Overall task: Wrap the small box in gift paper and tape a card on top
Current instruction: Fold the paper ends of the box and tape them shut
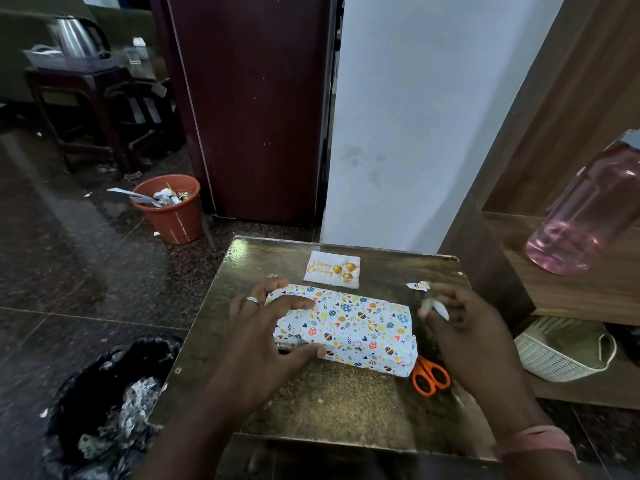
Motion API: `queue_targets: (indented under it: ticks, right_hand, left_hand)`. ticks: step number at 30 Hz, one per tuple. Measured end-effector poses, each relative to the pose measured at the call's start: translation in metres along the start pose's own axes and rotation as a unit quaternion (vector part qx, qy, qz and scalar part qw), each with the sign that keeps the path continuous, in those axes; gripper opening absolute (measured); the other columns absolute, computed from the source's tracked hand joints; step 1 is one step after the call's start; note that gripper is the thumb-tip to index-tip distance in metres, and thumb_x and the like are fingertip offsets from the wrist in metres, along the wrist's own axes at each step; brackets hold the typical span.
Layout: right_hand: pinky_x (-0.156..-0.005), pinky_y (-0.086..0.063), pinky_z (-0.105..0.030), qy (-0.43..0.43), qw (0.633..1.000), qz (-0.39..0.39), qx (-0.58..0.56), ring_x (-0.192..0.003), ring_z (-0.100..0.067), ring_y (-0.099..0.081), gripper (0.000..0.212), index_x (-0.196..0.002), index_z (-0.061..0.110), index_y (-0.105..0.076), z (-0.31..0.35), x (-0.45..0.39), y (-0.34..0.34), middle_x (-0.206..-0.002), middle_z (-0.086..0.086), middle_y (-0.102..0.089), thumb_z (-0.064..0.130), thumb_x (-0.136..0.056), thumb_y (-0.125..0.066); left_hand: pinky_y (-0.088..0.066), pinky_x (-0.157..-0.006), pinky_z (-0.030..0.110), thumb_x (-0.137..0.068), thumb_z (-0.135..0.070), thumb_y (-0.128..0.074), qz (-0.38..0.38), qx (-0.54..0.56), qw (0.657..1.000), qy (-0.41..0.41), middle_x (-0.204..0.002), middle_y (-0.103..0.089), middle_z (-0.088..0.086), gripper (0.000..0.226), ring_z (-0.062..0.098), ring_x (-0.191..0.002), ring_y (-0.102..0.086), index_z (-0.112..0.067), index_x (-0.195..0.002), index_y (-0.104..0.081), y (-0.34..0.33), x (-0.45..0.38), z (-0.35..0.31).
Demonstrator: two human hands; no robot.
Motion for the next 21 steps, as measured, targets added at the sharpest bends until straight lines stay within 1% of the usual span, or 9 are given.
queue_targets:
  ticks: [1,3,5,8,10,13,17,19,21]
  right_hand:
    - [-0.087,-0.055,-0.035,0.007,0.999,0.009,-0.052,-0.097,-0.009,-0.07,0.026,-0.112,0.032,-0.07,0.011,0.001,-0.001,-0.1,0.014,-0.074,0.018,-0.09,-0.076]
    - [-0.085,-0.057,-0.035,0.027,0.991,0.038,-0.127,-0.095,-0.009,-0.071,0.03,-0.114,0.034,-0.07,0.032,0.005,-0.008,-0.101,0.012,-0.073,0.021,-0.088,-0.078]
    - [-0.087,-0.059,-0.041,0.035,0.978,0.083,-0.188,-0.099,-0.019,-0.071,0.035,-0.116,0.036,-0.07,0.047,0.012,-0.02,-0.106,0.005,-0.072,0.019,-0.088,-0.079]
    - [-0.089,-0.061,-0.046,0.039,0.958,0.14,-0.247,-0.102,-0.028,-0.069,0.046,-0.121,0.036,-0.067,0.062,0.026,-0.038,-0.11,-0.001,-0.069,0.012,-0.085,-0.081]
    - [-0.089,-0.061,-0.045,0.037,0.949,0.166,-0.267,-0.1,-0.029,-0.07,0.051,-0.124,0.035,-0.066,0.07,0.033,-0.047,-0.112,-0.003,-0.069,0.013,-0.081,-0.083]
    - [-0.085,-0.059,-0.039,0.035,0.935,0.19,-0.297,-0.088,-0.021,-0.071,0.06,-0.126,0.03,-0.065,0.08,0.04,-0.054,-0.11,-0.004,-0.07,0.021,-0.07,-0.084]
    - [-0.085,-0.059,-0.038,0.036,0.934,0.206,-0.291,-0.087,-0.016,-0.068,0.059,-0.124,0.028,-0.066,0.084,0.045,-0.057,-0.111,-0.005,-0.069,0.022,-0.068,-0.083]
    - [-0.085,-0.059,-0.041,0.03,0.932,0.216,-0.29,-0.088,-0.018,-0.069,0.053,-0.12,0.028,-0.07,0.084,0.047,-0.06,-0.112,-0.005,-0.069,0.02,-0.069,-0.084]
    - [-0.085,-0.06,-0.043,0.026,0.931,0.222,-0.29,-0.09,-0.021,-0.07,0.042,-0.112,0.028,-0.073,0.085,0.048,-0.061,-0.114,-0.005,-0.069,0.017,-0.073,-0.083]
  left_hand:
    - [-0.02,-0.111,0.021,-0.055,-0.08,-0.072,0.005,-0.018,1.0,0.007,-0.149,-0.034,-0.026,0.062,0.001,-0.137,-0.019,-0.062,-0.113,-0.061,-0.001,0.001,0.001]
    - [-0.02,-0.113,0.038,-0.055,-0.088,-0.065,-0.004,-0.025,0.999,0.021,-0.153,-0.031,-0.027,0.068,0.001,-0.142,-0.013,-0.066,-0.118,-0.055,0.001,0.003,0.001]
    - [-0.023,-0.113,0.035,-0.062,-0.084,-0.064,-0.037,-0.004,0.999,0.016,-0.15,-0.038,-0.026,0.062,0.004,-0.143,-0.019,-0.06,-0.119,-0.058,0.005,0.003,-0.005]
    - [-0.031,-0.107,0.017,-0.079,-0.07,-0.067,-0.079,0.063,0.995,-0.016,-0.134,-0.055,-0.028,0.043,0.003,-0.136,-0.041,-0.047,-0.115,-0.067,0.011,0.002,-0.018]
    - [-0.04,-0.105,0.024,-0.084,-0.061,-0.073,-0.075,0.096,0.992,-0.035,-0.127,-0.06,-0.026,0.038,0.006,-0.129,-0.051,-0.041,-0.117,-0.068,0.012,0.002,-0.029]
    - [-0.038,-0.107,0.032,-0.08,-0.067,-0.071,-0.083,0.054,0.992,-0.081,-0.129,-0.057,-0.031,0.048,0.001,-0.133,-0.047,-0.043,-0.121,-0.066,0.013,0.003,-0.043]
    - [-0.024,-0.123,0.043,-0.074,-0.068,-0.073,-0.064,0.062,0.993,-0.08,-0.13,-0.06,-0.03,0.059,-0.002,-0.136,-0.046,-0.043,-0.127,-0.065,0.012,0.001,-0.041]
    - [-0.018,-0.127,0.042,-0.076,-0.063,-0.075,-0.042,0.087,0.992,-0.077,-0.128,-0.064,-0.032,0.054,-0.005,-0.135,-0.049,-0.048,-0.127,-0.064,0.011,0.003,-0.043]
    - [-0.019,-0.123,0.033,-0.077,-0.055,-0.08,-0.027,0.117,0.99,-0.08,-0.124,-0.062,-0.043,0.05,-0.02,-0.134,-0.041,-0.052,-0.124,-0.063,0.01,0.004,-0.048]
Point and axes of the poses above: each hand's wrist, its own x-axis away from the middle knuckle, its own y-axis out of the back of the hand, z = x × y, the point moved 6 cm from there along -x, towards the middle knuckle
